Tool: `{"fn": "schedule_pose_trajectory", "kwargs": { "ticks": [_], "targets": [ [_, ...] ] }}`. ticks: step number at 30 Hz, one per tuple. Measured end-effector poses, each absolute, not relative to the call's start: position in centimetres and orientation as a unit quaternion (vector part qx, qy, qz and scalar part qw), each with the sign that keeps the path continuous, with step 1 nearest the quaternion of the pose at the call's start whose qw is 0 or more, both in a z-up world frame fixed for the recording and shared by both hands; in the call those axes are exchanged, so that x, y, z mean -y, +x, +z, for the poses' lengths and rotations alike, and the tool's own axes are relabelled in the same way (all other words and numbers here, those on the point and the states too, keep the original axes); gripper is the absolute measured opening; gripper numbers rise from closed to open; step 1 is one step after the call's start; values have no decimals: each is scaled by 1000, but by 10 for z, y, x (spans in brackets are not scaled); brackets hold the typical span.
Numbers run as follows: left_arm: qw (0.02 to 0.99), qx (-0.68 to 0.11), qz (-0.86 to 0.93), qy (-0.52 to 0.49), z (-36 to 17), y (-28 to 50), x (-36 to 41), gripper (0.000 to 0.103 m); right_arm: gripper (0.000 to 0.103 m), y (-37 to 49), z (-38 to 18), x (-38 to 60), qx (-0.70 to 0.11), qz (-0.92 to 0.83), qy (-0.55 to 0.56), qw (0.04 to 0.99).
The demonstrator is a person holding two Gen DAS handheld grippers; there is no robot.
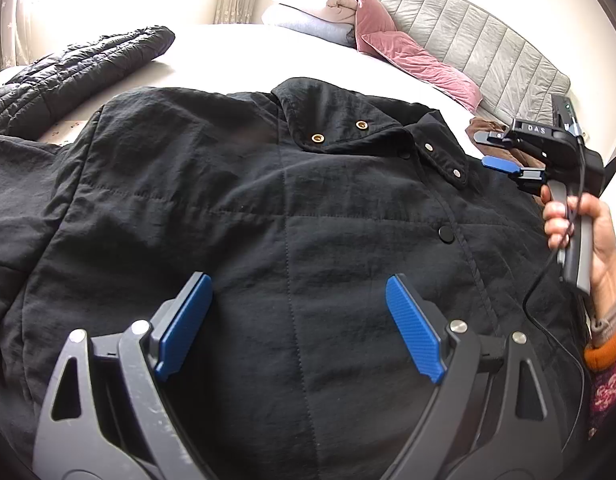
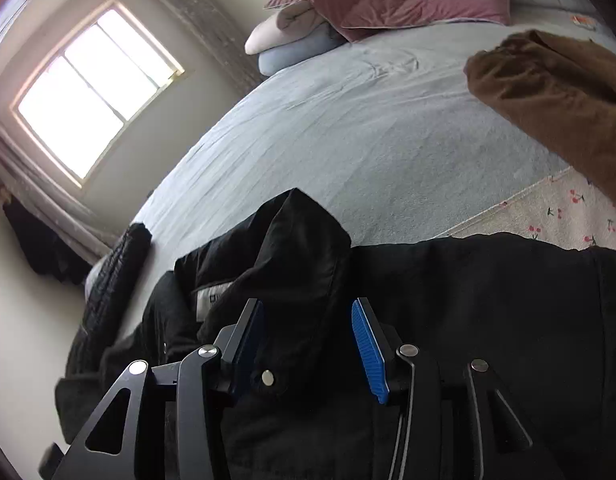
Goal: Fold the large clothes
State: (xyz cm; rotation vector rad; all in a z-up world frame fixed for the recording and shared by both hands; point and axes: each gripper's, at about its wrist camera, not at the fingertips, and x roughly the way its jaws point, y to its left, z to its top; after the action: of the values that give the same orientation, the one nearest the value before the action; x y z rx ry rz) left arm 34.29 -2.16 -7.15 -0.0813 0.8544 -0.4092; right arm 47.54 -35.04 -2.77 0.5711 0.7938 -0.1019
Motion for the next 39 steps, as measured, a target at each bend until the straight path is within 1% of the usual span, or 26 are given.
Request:
{"fn": "schedule_pose_trajectory", "kwargs": {
  "ticks": [2,4,6,7,10,13,16,18,20,21,24,29,34,37,39],
  "targets": [
    [889,-412,-196,-39,-72,343,22,89,57,474,-34,323,-405,-45,228,884],
    [888,-413,-197,-41,-72,343,21,89,62,470,-49,307,-431,-47,204,878],
    [886,-415,-201,-47,-71,344,19,89,62,453,-70,297,-450,-52,191,871],
    [884,-419,-201,-49,-70,345,17,89,62,443,-69,294,-445,-53,183,875],
    [878,-440,-183,-30,-59,343,10,89,62,411,-55,292,-463,-70,155,870],
    [876,-453,-163,-22,-39,332,-14,89,64,367,-31,291,-477,-84,128,865],
    [880,-458,-128,-8,-18,315,-53,89,73,333,-5,282,-478,-112,100,866],
    [886,-453,-100,-12,-4,304,-87,89,76,315,11,269,-471,-105,84,872],
    [885,-456,-86,-45,2,299,-126,89,84,293,20,256,-455,-91,86,882],
    [879,-464,-82,-69,2,297,-148,89,86,281,21,250,-450,-78,94,885],
    [865,-477,-51,-143,-2,297,-212,89,86,264,16,233,-466,-49,107,877],
    [858,-454,33,-237,-10,299,-303,89,86,237,8,216,-476,-32,109,872],
    [865,-424,98,-252,-18,312,-344,89,86,230,15,210,-466,-33,95,879],
    [855,-404,105,-308,-31,314,-364,88,86,230,11,211,-466,-36,96,879],
    [847,-378,105,-359,-37,312,-378,75,86,232,6,212,-472,-39,97,876]
  ]
}}
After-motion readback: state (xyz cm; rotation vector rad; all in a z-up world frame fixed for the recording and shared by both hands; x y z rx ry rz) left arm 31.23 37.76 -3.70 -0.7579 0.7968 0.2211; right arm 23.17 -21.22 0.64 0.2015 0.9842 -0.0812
